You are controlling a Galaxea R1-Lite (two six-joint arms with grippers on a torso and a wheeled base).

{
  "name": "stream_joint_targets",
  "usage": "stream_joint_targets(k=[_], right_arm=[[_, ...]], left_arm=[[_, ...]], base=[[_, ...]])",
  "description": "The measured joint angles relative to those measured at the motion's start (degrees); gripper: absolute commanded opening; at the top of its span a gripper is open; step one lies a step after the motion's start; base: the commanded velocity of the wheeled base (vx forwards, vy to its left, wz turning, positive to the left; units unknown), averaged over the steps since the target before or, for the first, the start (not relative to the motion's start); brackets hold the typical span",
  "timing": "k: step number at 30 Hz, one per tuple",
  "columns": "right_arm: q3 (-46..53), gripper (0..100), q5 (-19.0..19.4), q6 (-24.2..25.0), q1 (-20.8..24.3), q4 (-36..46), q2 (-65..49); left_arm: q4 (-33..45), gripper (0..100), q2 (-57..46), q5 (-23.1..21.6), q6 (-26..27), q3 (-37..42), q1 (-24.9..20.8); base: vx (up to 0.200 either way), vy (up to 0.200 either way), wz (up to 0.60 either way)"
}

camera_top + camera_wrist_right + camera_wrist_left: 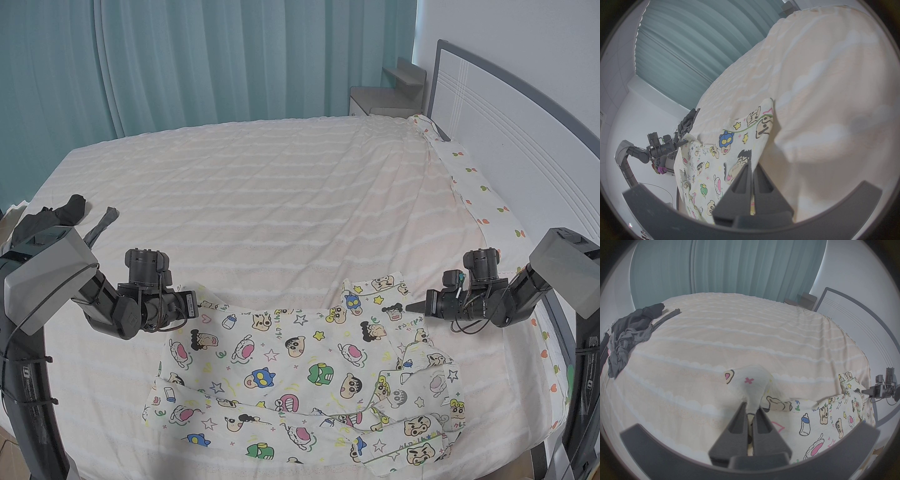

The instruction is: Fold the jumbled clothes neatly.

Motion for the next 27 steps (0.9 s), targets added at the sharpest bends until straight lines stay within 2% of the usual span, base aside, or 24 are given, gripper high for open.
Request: stream_joint_targets(k=[11,27], right_arm=[[1.46,0,1.15,0.0,-1.52,-0.11,-2.06],[8.74,0,8.64,-0.63,-2.73,-0.22,-9.26]], left_arm=[[-0.06,0,-2.19,0.17,0.13,1.3,-0.52],[-3.95,0,-5.6,-0.51,0.3,6.25,-0.55]], base=[[0.0,0.0,0.0],[0.0,0.0,0.0]])
